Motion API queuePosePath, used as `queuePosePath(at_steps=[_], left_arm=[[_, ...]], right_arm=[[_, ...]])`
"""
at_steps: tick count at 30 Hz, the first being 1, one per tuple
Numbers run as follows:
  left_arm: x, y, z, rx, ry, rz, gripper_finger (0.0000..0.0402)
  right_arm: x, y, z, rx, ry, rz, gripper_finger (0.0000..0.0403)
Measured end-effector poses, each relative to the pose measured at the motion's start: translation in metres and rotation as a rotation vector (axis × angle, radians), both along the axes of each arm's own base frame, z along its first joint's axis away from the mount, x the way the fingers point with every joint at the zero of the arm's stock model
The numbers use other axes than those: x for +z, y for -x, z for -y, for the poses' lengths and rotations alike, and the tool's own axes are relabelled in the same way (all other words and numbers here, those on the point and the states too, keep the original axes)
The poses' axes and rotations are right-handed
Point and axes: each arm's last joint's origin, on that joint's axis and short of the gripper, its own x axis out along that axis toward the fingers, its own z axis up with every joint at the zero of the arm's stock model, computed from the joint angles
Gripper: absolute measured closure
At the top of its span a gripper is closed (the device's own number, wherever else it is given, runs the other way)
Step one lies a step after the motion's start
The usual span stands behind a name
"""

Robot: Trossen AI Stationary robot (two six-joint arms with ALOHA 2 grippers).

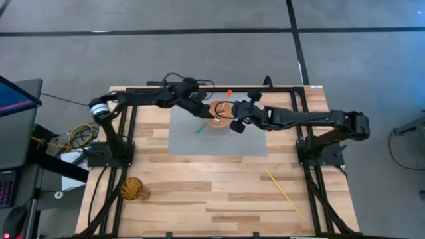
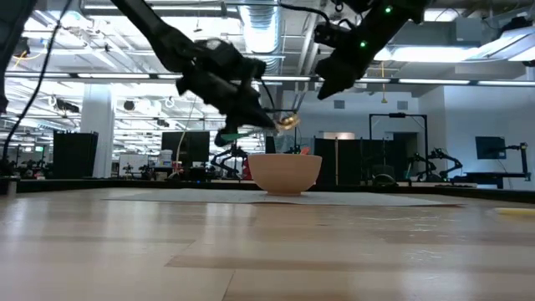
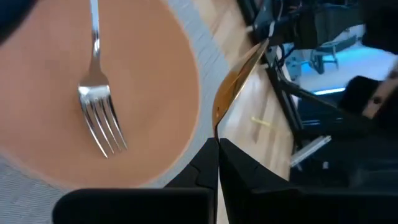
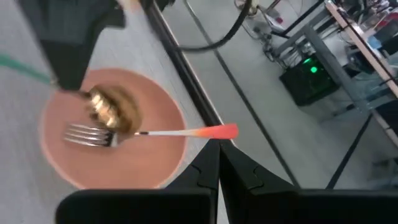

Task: Pick & Place Utensil
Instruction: Put the green spoon into the brown bowl

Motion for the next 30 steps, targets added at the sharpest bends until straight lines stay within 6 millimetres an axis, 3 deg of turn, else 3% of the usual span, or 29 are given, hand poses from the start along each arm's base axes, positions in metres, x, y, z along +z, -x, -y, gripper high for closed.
queuePosePath(at_steps=[5, 9, 15, 26, 30], left_arm=[[-0.001, -0.008, -0.016, 0.033, 0.064, 0.006, 0.0396], [-0.007, 0.000, -0.025, 0.075, 0.110, -0.074, 0.0396], [-0.016, 0.008, -0.024, 0.101, 0.088, -0.177, 0.0387], [-0.016, 0.008, -0.027, 0.150, 0.030, -0.192, 0.0355], [-0.017, 0.008, -0.028, 0.123, -0.040, -0.188, 0.0361]], right_arm=[[-0.008, -0.005, 0.004, 0.027, -0.001, -0.052, 0.0403], [-0.013, -0.009, 0.005, 0.057, -0.003, -0.089, 0.0403], [-0.015, -0.011, 0.002, 0.109, 0.007, -0.118, 0.0403], [-0.014, -0.012, -0.003, 0.133, 0.007, -0.113, 0.0403], [-0.014, -0.012, -0.003, 0.133, 0.007, -0.113, 0.0403]])
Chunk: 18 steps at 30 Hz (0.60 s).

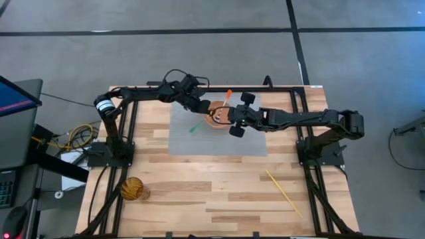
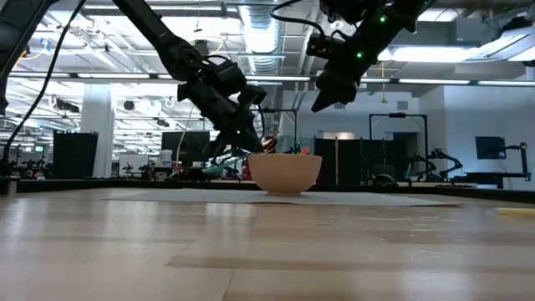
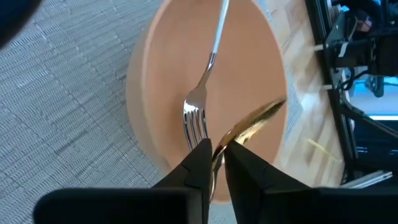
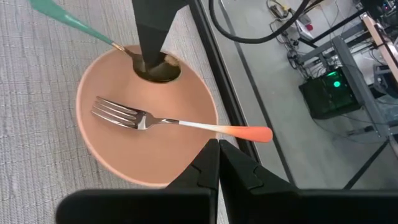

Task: Pick & Place Utensil
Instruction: Put the green spoon into the brown bowl

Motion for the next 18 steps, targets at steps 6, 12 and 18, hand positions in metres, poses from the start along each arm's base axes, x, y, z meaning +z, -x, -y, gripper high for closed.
queuePosePath(at_steps=[6, 12, 18], left_arm=[[0.000, -0.001, 0.001, -0.034, -0.034, 0.005, 0.0394], [0.000, -0.001, 0.001, -0.033, -0.034, 0.005, 0.0394], [0.017, 0.001, 0.002, -0.040, -0.064, 0.064, 0.0394]], right_arm=[[0.000, 0.000, 0.000, 0.000, 0.000, 0.000, 0.0403], [0.002, -0.001, 0.000, 0.006, -0.002, 0.028, 0.0403], [0.008, -0.010, -0.005, 0.238, -0.042, 0.107, 0.0403]])
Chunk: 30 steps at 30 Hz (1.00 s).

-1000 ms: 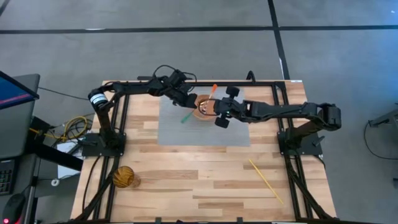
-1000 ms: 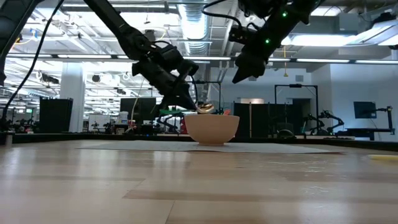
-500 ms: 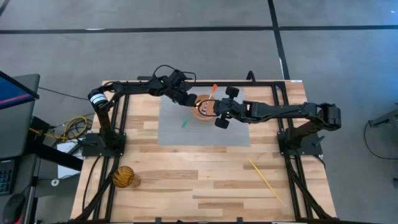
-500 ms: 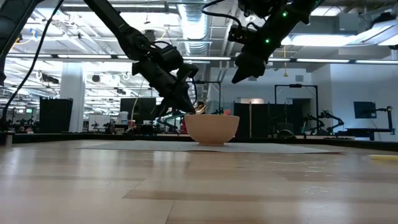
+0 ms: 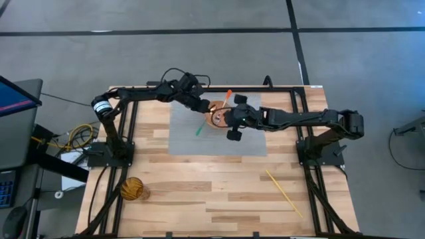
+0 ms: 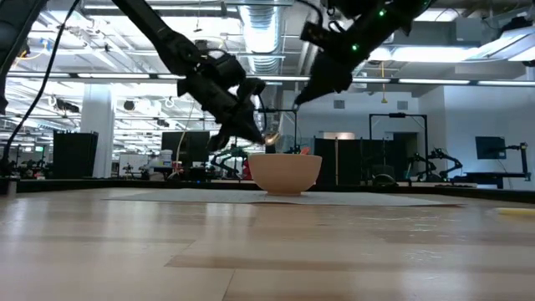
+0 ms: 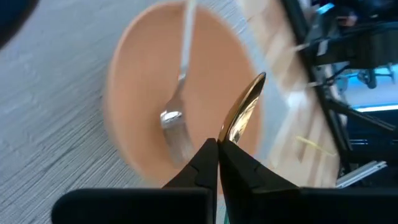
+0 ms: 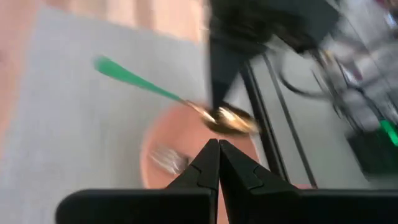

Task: Pick & Place Utensil
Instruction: Put the green spoon into the brown bowl

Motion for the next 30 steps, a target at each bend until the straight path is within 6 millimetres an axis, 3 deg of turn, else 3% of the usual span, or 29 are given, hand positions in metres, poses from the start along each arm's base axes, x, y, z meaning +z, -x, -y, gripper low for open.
queuePosePath(at_steps=[8, 11, 15, 20, 25, 30], left_arm=[[0.070, 0.020, 0.025, -0.070, -0.166, 0.180, 0.0394], [0.084, 0.033, 0.041, -0.100, -0.173, 0.191, 0.0394], [0.082, 0.049, 0.059, -0.127, -0.140, 0.145, 0.0394], [0.065, 0.060, 0.070, -0.144, -0.091, 0.077, 0.0394], [0.059, 0.061, 0.068, -0.138, -0.083, 0.063, 0.0394], [0.060, 0.060, 0.068, -0.118, -0.068, 0.071, 0.0394]], right_arm=[[0.010, -0.009, -0.022, 0.244, 0.042, 0.094, 0.0403], [0.011, -0.011, -0.038, 0.334, 0.040, 0.101, 0.0403], [0.014, -0.013, -0.059, 0.452, 0.048, 0.140, 0.0403], [0.027, -0.016, -0.078, 0.532, 0.128, 0.265, 0.0398], [0.035, -0.016, -0.090, 0.581, 0.203, 0.336, 0.0359], [0.023, -0.033, -0.091, 0.580, 0.214, 0.348, 0.0314]])
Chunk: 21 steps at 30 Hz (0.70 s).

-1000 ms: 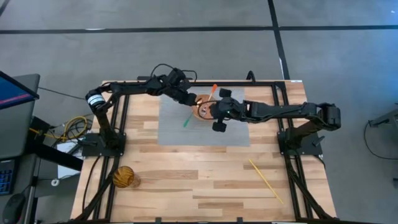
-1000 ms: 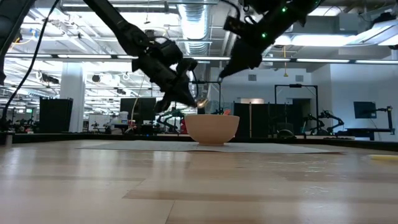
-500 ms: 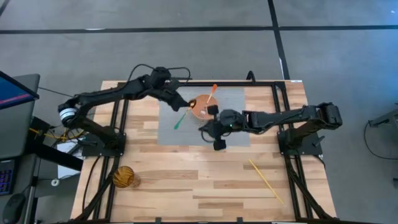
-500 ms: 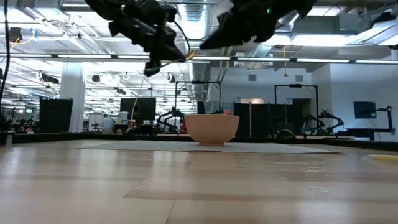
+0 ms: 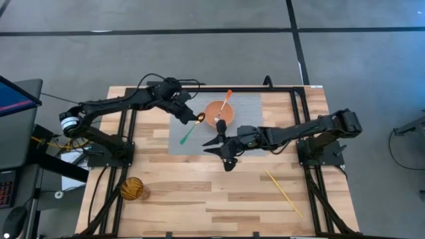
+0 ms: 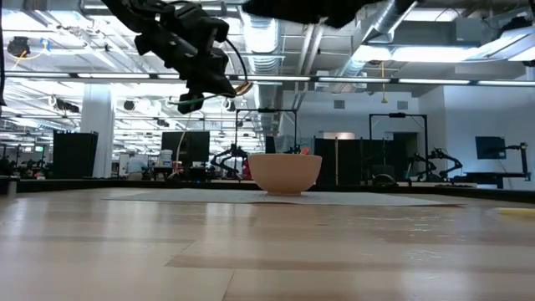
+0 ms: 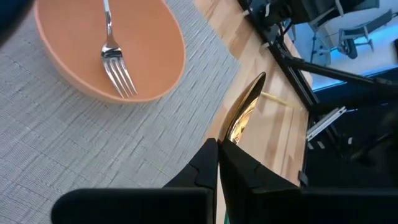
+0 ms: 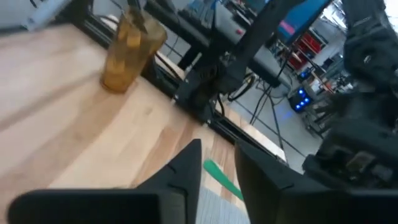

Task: Pick & Place Utensil
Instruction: Put the green spoon into the brown bowl

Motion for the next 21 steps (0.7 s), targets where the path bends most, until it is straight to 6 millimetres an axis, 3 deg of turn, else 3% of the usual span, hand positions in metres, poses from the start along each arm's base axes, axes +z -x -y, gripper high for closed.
queuePosePath(at_steps=[4, 9, 16, 21], left_arm=[[0.000, -0.001, 0.001, -0.003, 0.002, -0.001, 0.0394], [0.000, -0.001, 0.001, -0.004, 0.002, -0.001, 0.0393], [0.000, -0.001, 0.000, -0.003, -0.004, 0.001, 0.0393], [0.000, -0.001, 0.000, -0.003, -0.007, 0.002, 0.0393]], right_arm=[[-0.030, -0.027, 0.005, -0.015, 0.107, -0.015, 0.0287], [-0.066, -0.054, 0.008, -0.096, 0.416, -0.011, 0.0270], [-0.088, -0.093, 0.011, -0.250, 0.634, -0.013, 0.0267], [-0.093, -0.120, 0.013, -0.330, 0.761, -0.039, 0.0274]])
